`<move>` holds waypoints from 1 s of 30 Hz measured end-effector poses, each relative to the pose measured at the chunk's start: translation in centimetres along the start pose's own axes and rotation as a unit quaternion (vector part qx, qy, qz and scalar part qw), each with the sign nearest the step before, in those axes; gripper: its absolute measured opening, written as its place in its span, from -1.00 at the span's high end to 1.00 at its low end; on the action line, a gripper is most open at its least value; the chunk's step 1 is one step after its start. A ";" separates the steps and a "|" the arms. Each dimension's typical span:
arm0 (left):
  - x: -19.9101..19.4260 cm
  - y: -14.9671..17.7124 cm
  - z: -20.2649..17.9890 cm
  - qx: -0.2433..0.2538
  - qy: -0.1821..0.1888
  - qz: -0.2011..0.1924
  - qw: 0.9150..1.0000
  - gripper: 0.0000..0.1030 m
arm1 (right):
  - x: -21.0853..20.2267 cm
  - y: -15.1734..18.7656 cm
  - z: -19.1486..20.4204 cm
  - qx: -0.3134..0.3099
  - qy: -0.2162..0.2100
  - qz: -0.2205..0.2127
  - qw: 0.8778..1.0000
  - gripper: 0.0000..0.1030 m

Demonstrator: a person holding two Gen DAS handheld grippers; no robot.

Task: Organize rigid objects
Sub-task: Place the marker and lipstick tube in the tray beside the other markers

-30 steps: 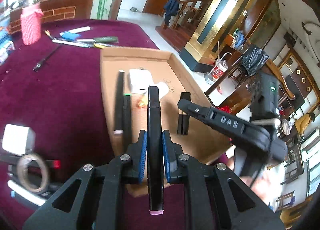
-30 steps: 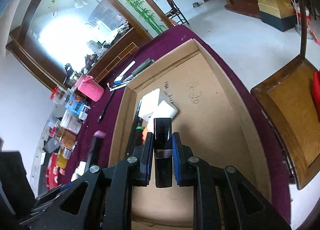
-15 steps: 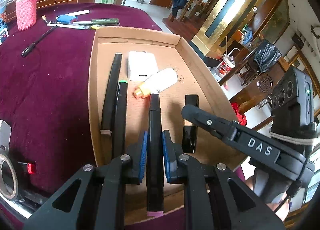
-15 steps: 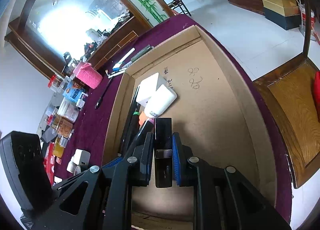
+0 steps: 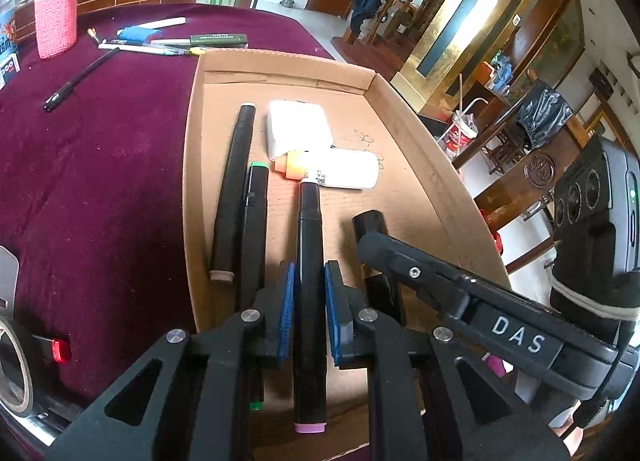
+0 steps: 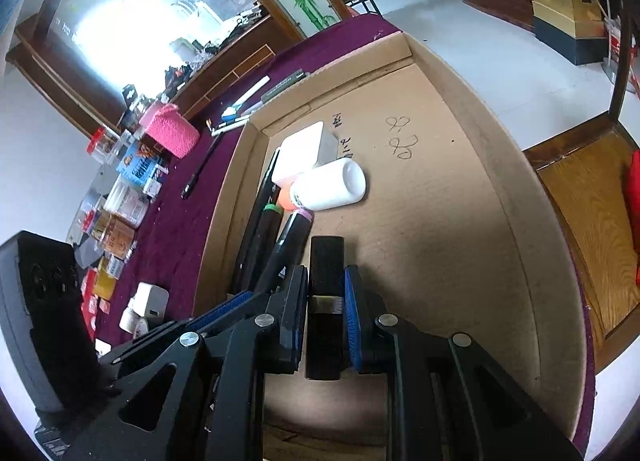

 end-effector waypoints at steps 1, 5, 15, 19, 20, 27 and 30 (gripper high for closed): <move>0.0 0.0 0.0 0.001 0.000 0.000 1.000 0.76 | 0.0 0.1 0.0 -0.004 0.003 0.001 1.000 0.69; 0.0 0.0 0.1 0.000 -0.001 -0.001 1.000 0.76 | 0.0 0.1 0.0 -0.011 0.007 0.001 1.000 0.68; -0.2 0.2 0.0 0.005 0.004 0.005 1.000 0.74 | -0.4 -0.2 0.3 -0.010 0.000 -0.005 1.000 0.58; -0.4 0.2 0.2 0.000 0.006 0.006 1.000 0.74 | -0.8 -0.6 0.5 -0.009 -0.005 -0.017 1.000 0.58; -0.5 0.2 0.2 -0.001 0.006 0.005 1.000 0.74 | -1.0 -0.8 0.6 -0.011 -0.006 -0.022 1.000 0.58; -2.0 -1.0 0.2 0.000 -0.001 -0.026 1.000 0.74 | -3.7 -2.8 2.1 -0.070 0.022 -0.102 0.992 0.58; -2.6 -1.3 0.1 0.004 0.000 -0.033 0.999 0.74 | -5.7 -3.9 3.1 -0.115 0.060 -0.166 0.978 0.33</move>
Point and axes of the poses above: each gripper's, at about its wrist camera, not at the fingertips, and x roughly the way its jaws point, z to its left, y to its underside, the point moved 9 cm from there along x, roughly the way its jaws point, and after that the axes turned 14 degrees about -z, right-handed, at the moved point
